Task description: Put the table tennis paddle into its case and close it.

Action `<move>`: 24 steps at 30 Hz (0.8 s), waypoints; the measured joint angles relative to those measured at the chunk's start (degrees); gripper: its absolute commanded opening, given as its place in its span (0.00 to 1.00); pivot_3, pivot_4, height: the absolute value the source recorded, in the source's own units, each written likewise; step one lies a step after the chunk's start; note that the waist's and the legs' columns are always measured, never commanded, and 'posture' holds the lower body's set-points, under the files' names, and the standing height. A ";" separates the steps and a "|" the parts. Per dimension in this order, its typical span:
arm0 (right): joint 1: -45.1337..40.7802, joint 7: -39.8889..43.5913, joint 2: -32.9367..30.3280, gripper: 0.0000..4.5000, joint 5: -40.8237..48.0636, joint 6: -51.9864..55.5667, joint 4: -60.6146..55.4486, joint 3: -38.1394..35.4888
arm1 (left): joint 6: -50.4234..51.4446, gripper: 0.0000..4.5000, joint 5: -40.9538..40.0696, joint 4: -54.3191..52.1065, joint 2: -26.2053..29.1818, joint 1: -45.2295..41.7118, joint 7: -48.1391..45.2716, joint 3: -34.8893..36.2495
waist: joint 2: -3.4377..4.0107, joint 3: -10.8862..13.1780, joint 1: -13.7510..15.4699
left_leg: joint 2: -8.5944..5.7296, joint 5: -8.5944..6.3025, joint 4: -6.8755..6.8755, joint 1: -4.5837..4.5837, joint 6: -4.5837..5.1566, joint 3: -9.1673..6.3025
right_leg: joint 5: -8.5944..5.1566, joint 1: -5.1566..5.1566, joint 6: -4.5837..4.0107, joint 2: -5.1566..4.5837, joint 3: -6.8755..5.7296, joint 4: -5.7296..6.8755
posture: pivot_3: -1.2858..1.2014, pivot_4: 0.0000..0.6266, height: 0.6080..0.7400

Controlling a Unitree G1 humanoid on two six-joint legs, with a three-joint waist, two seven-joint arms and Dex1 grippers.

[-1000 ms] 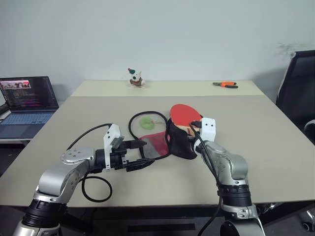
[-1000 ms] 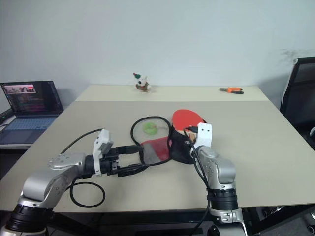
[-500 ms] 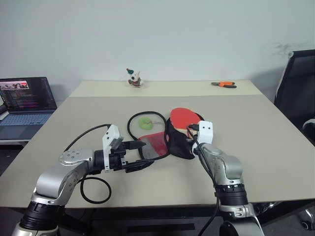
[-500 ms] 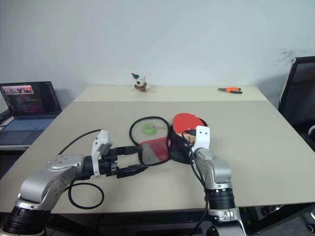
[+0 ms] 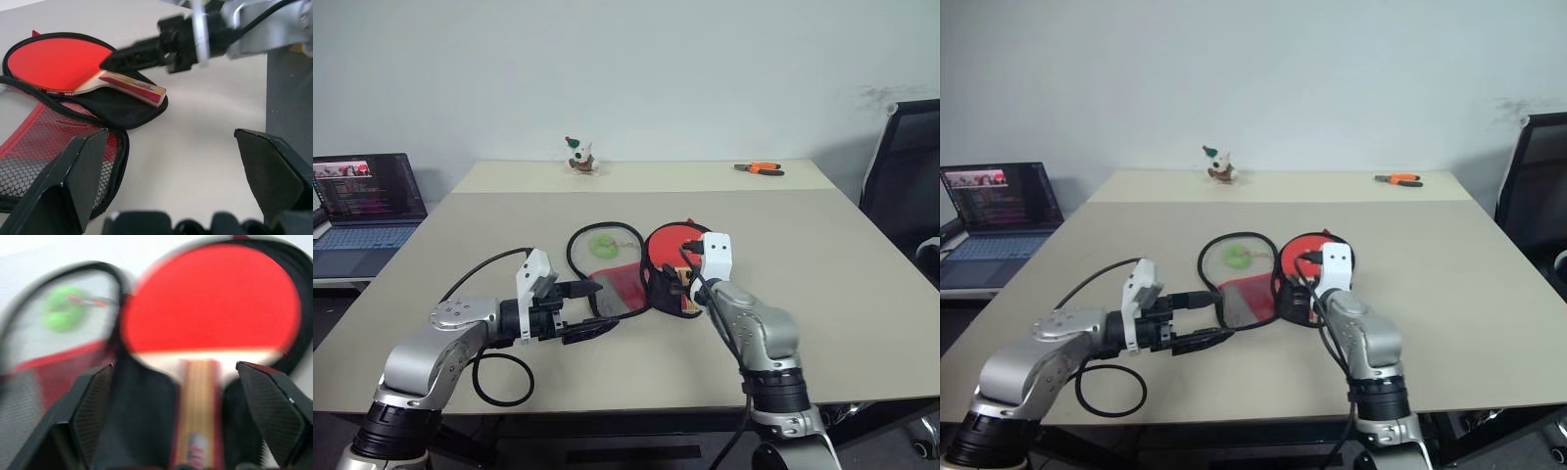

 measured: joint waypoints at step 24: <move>1.02 38.98 -34.48 1.00 20.15 4.09 -12.73 -0.94 | -8.26 0.23 16.78 25.27 -4.48 -10.18 13.87 -1.93 | -0.07 -0.04 0.17 | -0.34 0.00 0.12 0.08 0.01 -0.11 | 0.00 0.17 0.01 0.02 -0.10 0.01 | 0.52 0.24 1.00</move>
